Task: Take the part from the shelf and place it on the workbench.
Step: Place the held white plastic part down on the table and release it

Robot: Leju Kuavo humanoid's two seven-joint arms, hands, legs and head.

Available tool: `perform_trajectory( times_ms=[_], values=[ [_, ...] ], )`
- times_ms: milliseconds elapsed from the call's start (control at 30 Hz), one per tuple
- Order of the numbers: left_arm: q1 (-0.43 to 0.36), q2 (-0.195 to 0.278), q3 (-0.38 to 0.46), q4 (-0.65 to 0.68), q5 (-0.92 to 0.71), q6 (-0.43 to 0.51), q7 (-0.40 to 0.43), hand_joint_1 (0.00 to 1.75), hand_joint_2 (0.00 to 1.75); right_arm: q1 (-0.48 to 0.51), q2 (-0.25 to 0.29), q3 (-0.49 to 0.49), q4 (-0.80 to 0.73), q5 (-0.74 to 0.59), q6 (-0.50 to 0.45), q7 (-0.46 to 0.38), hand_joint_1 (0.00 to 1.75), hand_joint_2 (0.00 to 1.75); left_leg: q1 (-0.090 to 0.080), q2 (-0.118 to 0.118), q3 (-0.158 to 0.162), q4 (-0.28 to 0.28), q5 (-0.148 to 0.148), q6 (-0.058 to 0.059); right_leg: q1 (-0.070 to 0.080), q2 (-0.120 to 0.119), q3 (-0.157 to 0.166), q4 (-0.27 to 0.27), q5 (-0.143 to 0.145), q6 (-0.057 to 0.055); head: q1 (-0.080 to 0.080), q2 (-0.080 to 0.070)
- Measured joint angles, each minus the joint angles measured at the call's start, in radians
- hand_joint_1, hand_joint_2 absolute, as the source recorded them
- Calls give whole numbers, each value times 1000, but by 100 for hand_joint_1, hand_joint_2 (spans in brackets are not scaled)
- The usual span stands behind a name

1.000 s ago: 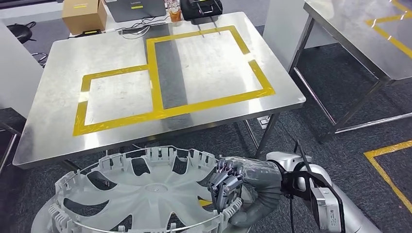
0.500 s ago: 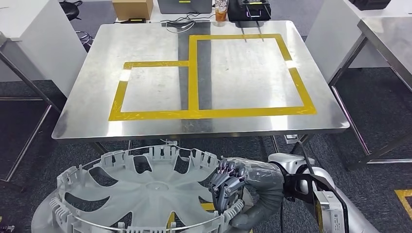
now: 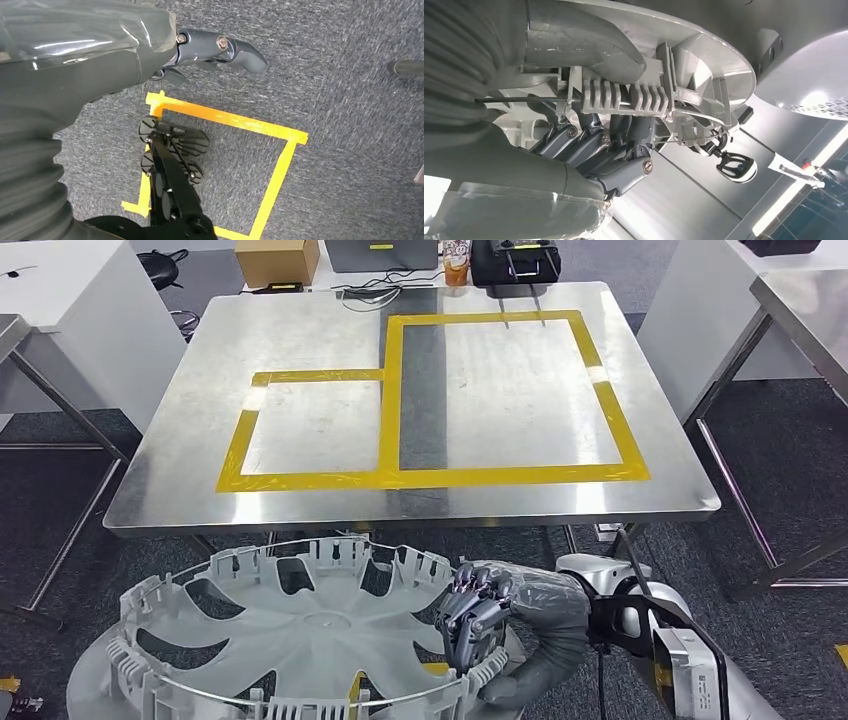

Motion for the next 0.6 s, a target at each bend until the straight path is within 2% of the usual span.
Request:
perform_trajectory(
  times_ms=[33,100,133,200,300,367,433,467,500,533,600],
  values=[
    [0,0,-2,0,0,-1,-2,0,175,3,0,-1,0,0,1,0,175,175,-1,1,10,-25,23,3,2,0,3,0,-3,-1,0,0],
    [0,3,-8,0,0,-2,-5,0,175,5,2,-5,-2,-1,2,0,175,175,-6,7,77,-160,85,20,6,-1,13,-1,-9,-1,0,0],
    [0,6,-10,0,0,-2,-6,0,175,5,2,-7,-3,0,2,1,175,175,-10,12,109,-220,101,29,10,-1,17,-1,-12,1,0,0],
    [-2,10,-15,1,0,-2,-8,0,175,6,4,-12,-5,-1,2,1,175,175,-18,20,139,-281,103,43,12,-3,22,0,-14,11,0,0],
    [0,13,-19,1,0,0,-11,0,175,12,6,-20,-9,-2,2,1,175,175,-17,14,164,-303,101,59,10,-4,22,18,-11,31,1,0],
    [0,13,-20,1,0,-1,-13,0,175,14,5,-25,-12,-4,3,1,175,175,-14,9,185,-310,104,66,8,-2,-7,77,-41,31,3,0],
    [0,12,-24,1,0,-6,-15,0,175,18,5,-28,-14,-7,3,1,175,175,-14,4,188,-311,100,70,5,0,-78,201,-85,31,4,0],
    [1,11,-27,1,0,-8,-16,0,175,22,4,-29,-15,-8,4,1,175,175,-13,1,190,-311,96,70,3,0,-116,255,-99,35,4,0],
    [2,10,-30,1,0,-10,-17,0,175,25,4,-30,-15,-10,6,0,175,175,-13,-3,194,-310,91,69,0,0,-140,277,-98,43,4,0],
    [4,9,-33,1,0,-10,-18,0,175,27,3,-30,-15,-11,7,0,175,175,-11,-6,201,-310,85,66,-4,0,-144,260,-80,54,4,0],
    [6,7,-37,1,0,-12,-20,0,175,28,2,-30,-16,-12,9,0,175,175,-8,-12,220,-310,68,57,-13,0,-103,132,-7,80,4,0]
  ],
)
